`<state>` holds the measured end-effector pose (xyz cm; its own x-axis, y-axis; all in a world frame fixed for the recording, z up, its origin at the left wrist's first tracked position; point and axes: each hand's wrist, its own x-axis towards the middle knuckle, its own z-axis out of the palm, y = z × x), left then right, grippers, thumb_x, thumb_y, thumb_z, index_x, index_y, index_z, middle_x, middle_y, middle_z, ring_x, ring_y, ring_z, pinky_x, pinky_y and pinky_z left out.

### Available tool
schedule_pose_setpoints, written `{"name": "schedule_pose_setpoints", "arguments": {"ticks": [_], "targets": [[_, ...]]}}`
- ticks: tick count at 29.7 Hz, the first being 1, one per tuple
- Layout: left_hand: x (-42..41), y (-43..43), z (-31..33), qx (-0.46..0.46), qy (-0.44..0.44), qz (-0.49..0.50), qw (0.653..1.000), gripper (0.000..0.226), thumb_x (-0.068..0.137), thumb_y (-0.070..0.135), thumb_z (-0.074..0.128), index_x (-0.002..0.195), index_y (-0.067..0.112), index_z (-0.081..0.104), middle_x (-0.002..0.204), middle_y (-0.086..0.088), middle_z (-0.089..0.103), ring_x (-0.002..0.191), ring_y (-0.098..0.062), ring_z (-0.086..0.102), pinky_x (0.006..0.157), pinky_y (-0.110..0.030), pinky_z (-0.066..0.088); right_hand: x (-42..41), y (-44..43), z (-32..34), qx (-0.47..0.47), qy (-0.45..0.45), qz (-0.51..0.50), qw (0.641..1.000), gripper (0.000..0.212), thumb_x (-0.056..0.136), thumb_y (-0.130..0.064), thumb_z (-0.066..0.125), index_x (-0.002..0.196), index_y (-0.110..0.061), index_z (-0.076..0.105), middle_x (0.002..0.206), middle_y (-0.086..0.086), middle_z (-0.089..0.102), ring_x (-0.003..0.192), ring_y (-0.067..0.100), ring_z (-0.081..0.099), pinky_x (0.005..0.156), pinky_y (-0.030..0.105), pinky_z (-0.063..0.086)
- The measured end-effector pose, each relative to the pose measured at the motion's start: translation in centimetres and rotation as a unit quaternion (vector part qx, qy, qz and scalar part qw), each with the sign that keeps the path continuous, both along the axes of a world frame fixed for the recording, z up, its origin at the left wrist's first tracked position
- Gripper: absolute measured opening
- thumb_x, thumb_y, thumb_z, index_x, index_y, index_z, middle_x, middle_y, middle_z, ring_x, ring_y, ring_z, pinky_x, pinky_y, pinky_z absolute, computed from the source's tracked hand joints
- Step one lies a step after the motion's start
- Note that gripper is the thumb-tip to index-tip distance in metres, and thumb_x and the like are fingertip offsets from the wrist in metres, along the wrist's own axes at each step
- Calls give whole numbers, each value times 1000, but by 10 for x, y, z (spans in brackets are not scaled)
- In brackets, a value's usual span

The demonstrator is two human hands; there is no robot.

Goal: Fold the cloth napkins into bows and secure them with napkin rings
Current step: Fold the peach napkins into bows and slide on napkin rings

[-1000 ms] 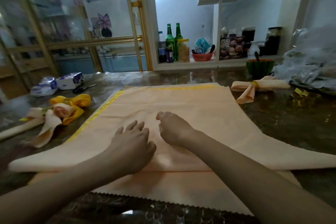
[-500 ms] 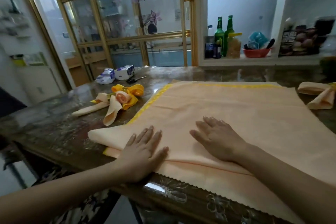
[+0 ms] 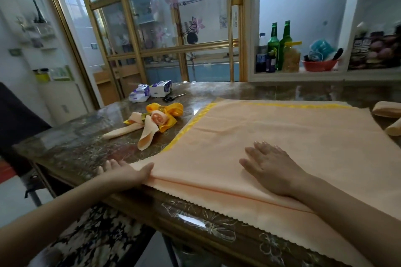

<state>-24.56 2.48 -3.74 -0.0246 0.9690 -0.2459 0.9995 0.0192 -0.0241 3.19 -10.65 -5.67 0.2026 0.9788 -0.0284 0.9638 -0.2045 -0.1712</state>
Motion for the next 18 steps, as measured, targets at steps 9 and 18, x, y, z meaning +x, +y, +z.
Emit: {"name": "schedule_pose_setpoints", "arguments": {"ticks": [9,18], "targets": [[103,-62,9,108,-199,-400,888,52,101,18,33,150,19,17,158,1,4,145,-11,-1,113,-23,0,-22,-13,13,58,-26,53,997,48,102,-35,26,147,-18,24,159,1,10,146,14,3,115,26,0],[120,-67,-24,39,-187,-461,866,51,102,28,26,150,25,8,158,9,3,143,-1,-2,112,-19,-8,-31,-30,-6,-26,-14,44,999,61,99,-49,8,150,-20,-9,158,-3,-15,143,10,-18,116,32,-13]]}}
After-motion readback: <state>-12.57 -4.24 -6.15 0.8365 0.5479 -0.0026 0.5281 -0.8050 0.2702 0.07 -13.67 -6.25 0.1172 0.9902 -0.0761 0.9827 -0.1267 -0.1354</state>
